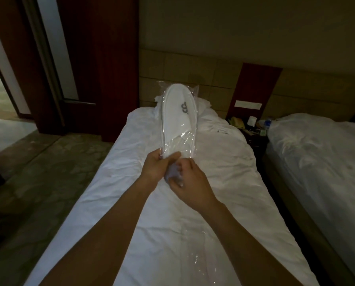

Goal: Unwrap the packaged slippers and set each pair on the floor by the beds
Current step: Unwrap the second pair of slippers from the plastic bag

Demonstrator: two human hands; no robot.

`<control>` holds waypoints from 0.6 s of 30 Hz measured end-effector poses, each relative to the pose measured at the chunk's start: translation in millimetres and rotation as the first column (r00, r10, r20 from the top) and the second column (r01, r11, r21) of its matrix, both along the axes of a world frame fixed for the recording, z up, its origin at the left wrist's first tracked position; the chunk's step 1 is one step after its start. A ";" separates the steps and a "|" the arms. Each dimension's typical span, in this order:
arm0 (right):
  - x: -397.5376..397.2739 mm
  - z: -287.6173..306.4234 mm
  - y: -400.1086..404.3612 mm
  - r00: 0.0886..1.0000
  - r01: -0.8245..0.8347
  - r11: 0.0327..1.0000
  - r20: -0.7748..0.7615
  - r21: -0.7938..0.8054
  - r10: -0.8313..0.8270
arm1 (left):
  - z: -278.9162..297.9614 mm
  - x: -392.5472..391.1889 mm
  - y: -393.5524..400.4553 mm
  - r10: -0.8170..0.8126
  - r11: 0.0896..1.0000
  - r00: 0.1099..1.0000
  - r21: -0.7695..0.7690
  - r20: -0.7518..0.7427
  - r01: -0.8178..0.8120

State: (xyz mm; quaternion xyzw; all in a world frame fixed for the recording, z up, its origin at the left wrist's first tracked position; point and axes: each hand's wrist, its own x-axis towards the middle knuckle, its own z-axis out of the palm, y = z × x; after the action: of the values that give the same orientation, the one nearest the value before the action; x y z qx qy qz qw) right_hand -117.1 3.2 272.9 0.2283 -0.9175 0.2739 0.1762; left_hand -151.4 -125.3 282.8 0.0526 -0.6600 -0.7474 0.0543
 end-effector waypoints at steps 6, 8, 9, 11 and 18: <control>-3.6 2.2 2.4 0.995 0.060 0.961 -0.094 0.270 -0.036 | 11.6 -6.0 -0.2 -0.059 0.995 0.998 0.079 -0.013 0.060; -4.9 4.9 1.8 0.992 0.058 0.955 -0.122 0.292 -0.022 | 13.7 -6.8 3.0 -0.071 0.995 0.997 0.067 -0.018 0.072; -5.0 5.4 1.3 0.991 0.049 0.955 -0.134 0.292 -0.009 | 14.7 -7.0 4.4 -0.074 0.995 0.997 0.059 -0.021 0.075; -3.8 5.1 0.7 0.989 0.031 0.956 -0.150 0.293 0.014 | 15.9 -7.6 6.3 -0.078 0.996 0.997 0.048 -0.030 0.079; 5.3 -0.2 5.5 0.988 0.025 0.952 -0.152 0.304 0.022 | 18.4 -10.9 6.5 -0.075 0.996 0.997 0.042 -0.029 0.077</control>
State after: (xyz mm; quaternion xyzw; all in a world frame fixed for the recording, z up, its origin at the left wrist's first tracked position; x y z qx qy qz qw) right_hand -111.9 8.8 272.6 0.2725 -0.9326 0.1105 0.2094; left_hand -162.3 -118.9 301.2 0.0182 -0.6446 -0.7636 0.0338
